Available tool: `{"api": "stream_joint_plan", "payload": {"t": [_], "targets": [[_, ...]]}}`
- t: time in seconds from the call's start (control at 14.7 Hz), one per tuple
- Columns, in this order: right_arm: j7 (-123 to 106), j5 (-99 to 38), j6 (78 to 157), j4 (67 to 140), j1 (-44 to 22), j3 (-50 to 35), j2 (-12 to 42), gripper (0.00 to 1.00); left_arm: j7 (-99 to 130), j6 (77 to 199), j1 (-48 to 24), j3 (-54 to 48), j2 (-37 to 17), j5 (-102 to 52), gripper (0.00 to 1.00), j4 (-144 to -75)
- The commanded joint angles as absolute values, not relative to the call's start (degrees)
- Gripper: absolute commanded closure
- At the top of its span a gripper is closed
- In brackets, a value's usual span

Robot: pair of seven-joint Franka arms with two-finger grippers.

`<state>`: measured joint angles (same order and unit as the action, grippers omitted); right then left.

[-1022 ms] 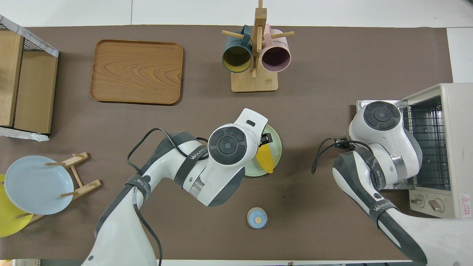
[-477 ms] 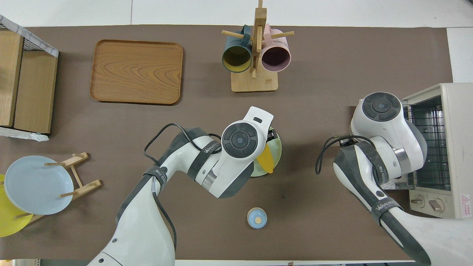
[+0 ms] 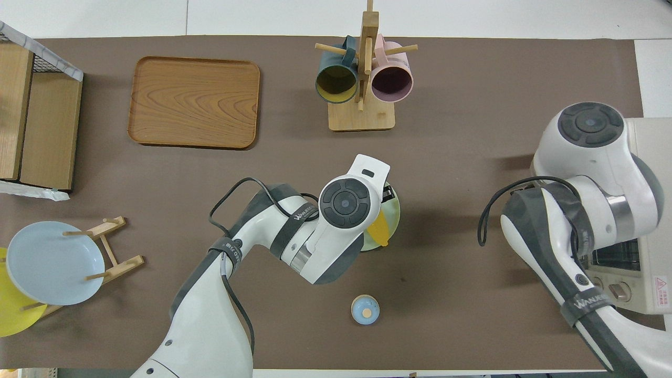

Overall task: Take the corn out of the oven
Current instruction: 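Lift the corn with the left gripper while the right gripper shuts the oven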

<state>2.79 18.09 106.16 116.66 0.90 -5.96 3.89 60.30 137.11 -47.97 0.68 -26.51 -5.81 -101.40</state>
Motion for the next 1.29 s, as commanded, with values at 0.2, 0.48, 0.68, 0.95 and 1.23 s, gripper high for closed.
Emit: {"api": "stream_joint_plan", "payload": {"t": [0.2,0.48,0.68,0.95,1.23], "targets": [[-8.3,20.7,107.1,115.5,9.0,-5.1,2.4,1.00,62.4,139.1,-49.7,1.9,-27.2,-6.2,0.24,-102.0],[-10.0,20.7,107.0,115.5,11.0,-5.1,1.9,1.00,63.1,139.6,-50.9,2.2,-27.1,-6.2,0.28,-102.8],[-11.2,20.7,106.3,115.1,11.0,-5.1,0.9,1.00,63.1,140.0,-50.7,2.2,-27.1,-6.2,0.82,-102.7],[-11.2,17.9,97.0,106.8,10.1,-5.5,1.0,1.00,62.9,137.6,-50.0,2.4,-27.1,-5.7,1.00,-101.1],[-11.3,7.9,93.9,103.8,10.4,-5.4,-2.0,0.67,61.1,134.2,-49.4,6.5,-24.8,-4.5,1.00,-100.3]]}}
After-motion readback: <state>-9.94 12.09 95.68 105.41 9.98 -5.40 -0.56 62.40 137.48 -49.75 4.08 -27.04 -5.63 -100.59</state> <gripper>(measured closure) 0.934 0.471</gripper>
